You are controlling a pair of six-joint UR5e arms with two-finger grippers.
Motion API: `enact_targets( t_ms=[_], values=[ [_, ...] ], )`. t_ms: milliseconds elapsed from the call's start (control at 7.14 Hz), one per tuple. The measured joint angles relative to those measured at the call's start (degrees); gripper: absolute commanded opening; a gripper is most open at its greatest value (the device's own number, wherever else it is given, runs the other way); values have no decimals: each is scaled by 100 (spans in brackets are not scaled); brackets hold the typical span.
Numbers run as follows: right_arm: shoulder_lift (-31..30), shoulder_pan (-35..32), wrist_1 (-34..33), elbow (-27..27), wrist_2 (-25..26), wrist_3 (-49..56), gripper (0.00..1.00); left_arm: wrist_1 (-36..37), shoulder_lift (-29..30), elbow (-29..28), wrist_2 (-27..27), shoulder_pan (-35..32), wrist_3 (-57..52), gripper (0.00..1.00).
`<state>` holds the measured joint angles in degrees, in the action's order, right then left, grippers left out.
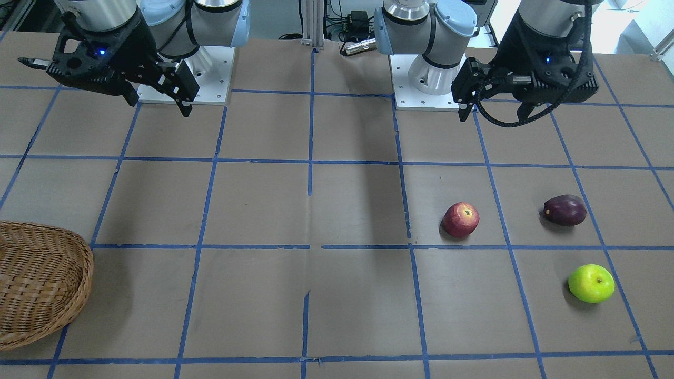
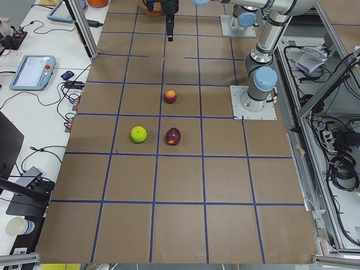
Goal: Put all apples into basket
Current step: 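Move the left gripper down over the red apple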
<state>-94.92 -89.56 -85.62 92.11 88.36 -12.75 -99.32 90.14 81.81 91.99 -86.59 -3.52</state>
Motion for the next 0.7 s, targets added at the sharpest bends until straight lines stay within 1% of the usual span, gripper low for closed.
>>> enact_targets(
  t_ms=[280,420,560,700],
  values=[
    [-25,-5,-10,-9,-2,1,100,-21,-4,170,19,-6,-19,100],
    [-63,-7,-13,7,-5,1,100,57,82,439,24,11,-53,100],
    [-93,-8,-15,32,-3,5,100,535,255,862,13,47,-67,100],
    [-104,-8,-16,50,6,12,100,1574,469,1488,21,89,-86,100]
  ],
)
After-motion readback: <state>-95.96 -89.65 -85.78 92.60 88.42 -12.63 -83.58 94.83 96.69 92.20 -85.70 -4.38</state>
